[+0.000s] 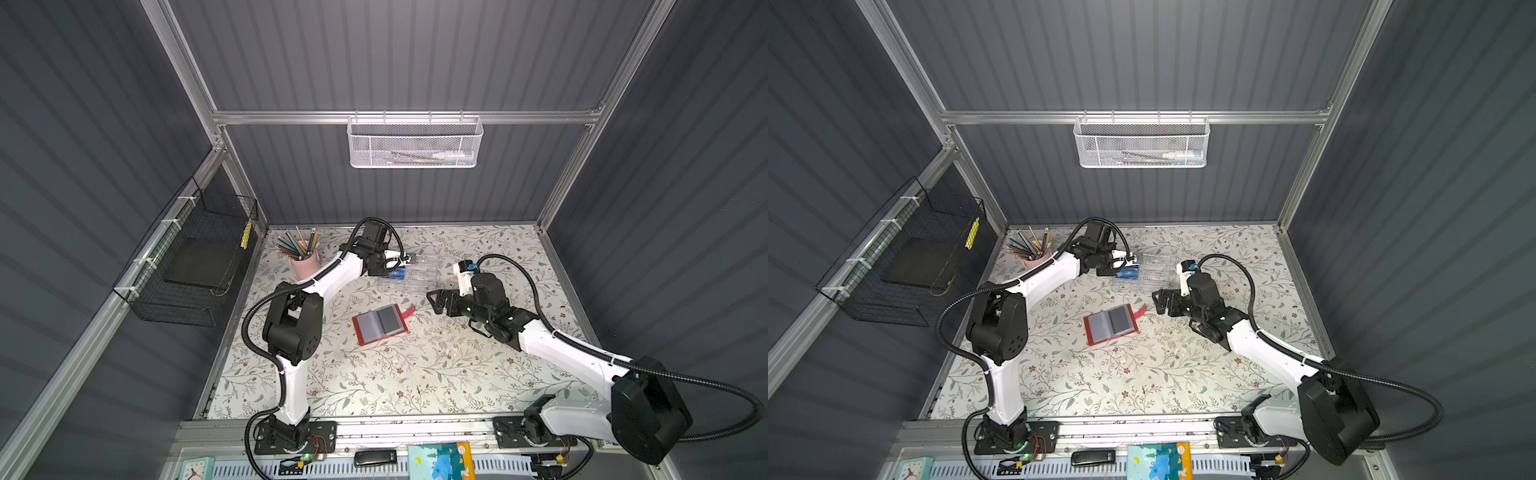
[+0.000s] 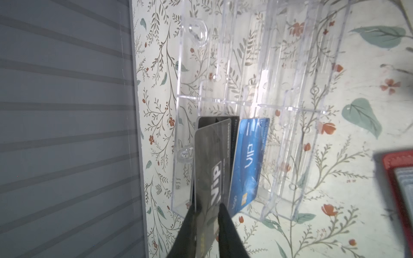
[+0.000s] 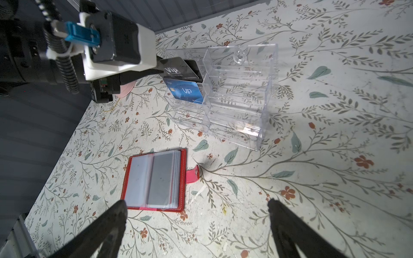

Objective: Take the credit cards out of the card holder
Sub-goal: Place the credit card in the storage box.

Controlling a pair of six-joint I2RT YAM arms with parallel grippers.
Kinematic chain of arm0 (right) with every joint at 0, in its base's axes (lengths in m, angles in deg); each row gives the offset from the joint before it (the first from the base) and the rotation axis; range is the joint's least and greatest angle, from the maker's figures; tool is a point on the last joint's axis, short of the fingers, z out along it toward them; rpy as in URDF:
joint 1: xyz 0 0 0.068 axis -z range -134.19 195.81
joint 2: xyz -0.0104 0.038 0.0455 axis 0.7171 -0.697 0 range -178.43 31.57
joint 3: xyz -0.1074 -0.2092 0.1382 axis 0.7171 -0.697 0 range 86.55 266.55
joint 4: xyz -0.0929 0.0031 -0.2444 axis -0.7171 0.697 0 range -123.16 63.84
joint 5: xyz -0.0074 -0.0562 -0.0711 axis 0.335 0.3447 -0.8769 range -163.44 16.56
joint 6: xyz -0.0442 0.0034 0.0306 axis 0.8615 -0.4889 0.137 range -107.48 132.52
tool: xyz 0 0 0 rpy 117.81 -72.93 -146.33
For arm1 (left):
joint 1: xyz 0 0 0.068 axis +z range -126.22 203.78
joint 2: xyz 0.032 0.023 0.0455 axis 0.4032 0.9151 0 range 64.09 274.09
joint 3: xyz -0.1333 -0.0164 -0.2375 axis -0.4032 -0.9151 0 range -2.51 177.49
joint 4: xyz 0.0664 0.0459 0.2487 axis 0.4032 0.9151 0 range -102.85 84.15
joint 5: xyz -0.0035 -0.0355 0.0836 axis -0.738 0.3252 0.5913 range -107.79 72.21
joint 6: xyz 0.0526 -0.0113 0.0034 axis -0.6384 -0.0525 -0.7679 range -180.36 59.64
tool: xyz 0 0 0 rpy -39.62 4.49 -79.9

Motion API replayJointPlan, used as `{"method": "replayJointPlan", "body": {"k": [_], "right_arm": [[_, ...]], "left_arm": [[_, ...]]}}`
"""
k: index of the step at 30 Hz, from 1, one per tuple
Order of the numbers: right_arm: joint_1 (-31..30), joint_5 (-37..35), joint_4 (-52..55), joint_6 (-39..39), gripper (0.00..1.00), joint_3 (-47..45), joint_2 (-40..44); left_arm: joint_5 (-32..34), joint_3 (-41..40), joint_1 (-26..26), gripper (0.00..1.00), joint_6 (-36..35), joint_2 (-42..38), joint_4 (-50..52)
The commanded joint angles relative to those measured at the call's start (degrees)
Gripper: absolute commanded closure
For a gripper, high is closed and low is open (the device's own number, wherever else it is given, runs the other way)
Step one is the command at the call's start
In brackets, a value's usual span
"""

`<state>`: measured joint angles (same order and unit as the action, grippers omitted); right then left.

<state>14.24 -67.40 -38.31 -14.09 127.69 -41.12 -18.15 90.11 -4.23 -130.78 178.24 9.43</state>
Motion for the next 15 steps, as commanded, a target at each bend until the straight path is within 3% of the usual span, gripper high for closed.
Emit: {"method": "replayJointPlan", "body": {"k": [1, 15], "right_arm": [[0.24, 0.23, -0.77, -0.28, 0.01, -0.68, 0.82], [0.23, 0.22, -0.85, -0.28, 0.01, -0.59, 0.70]], "left_arm": [[-0.08, -0.55, 0.06, 0.80, -2.72, 0.66, -0.06], [-0.43, -1.55, -0.64, 0.78, -2.28, 1.23, -0.97]]}}
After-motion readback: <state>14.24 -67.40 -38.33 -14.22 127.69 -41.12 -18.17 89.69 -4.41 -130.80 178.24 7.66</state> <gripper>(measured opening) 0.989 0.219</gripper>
